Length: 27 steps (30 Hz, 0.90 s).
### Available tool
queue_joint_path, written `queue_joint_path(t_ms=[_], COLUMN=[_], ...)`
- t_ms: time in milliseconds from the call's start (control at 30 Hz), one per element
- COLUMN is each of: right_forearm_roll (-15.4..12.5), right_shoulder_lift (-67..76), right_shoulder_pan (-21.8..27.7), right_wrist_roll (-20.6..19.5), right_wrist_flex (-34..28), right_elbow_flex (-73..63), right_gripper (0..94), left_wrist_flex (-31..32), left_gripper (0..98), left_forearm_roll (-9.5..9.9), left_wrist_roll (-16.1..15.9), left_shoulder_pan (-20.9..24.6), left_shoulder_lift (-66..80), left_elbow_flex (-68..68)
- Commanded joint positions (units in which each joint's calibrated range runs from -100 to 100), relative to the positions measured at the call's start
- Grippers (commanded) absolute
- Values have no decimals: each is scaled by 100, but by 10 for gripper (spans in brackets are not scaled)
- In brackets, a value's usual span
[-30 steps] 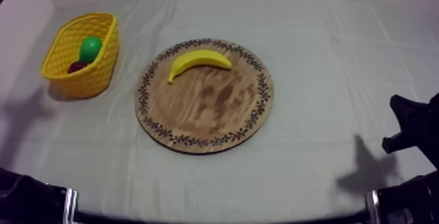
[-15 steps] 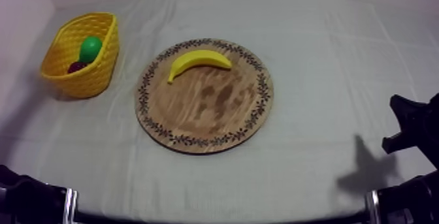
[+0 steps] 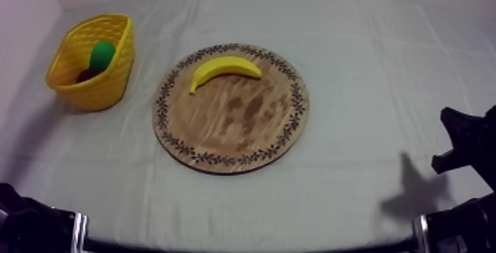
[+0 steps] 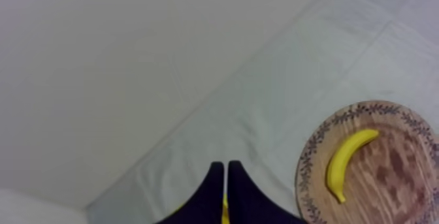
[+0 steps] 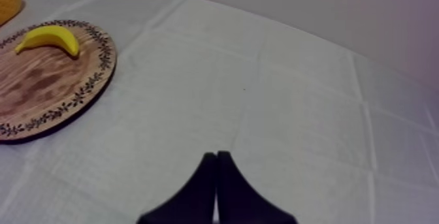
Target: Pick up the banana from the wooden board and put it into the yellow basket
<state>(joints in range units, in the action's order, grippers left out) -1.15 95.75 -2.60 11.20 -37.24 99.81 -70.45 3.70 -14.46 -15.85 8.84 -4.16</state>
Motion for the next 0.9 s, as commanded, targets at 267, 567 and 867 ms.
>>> queue_joint_path(t_ms=[267,567,867], right_forearm_roll=[0,0,0], right_shoulder_lift=[0,0,0], right_shoulder_pan=[0,0,0], right_wrist_roll=[1,1,1], right_wrist_flex=[-2,-2,-2], right_elbow_flex=[-3,-3,-3], right_gripper=[3,3,3], left_wrist_flex=[-18,8,-8], left_gripper=[0,0,3], left_forearm_roll=[73,140,120], left_wrist_roll=[-177,-120,-357], left_shoulder_pan=[-475,-633,-710], left_shoulder_lift=[-842,-1448,-1657], left_elbow_flex=[-67,-196,-7])
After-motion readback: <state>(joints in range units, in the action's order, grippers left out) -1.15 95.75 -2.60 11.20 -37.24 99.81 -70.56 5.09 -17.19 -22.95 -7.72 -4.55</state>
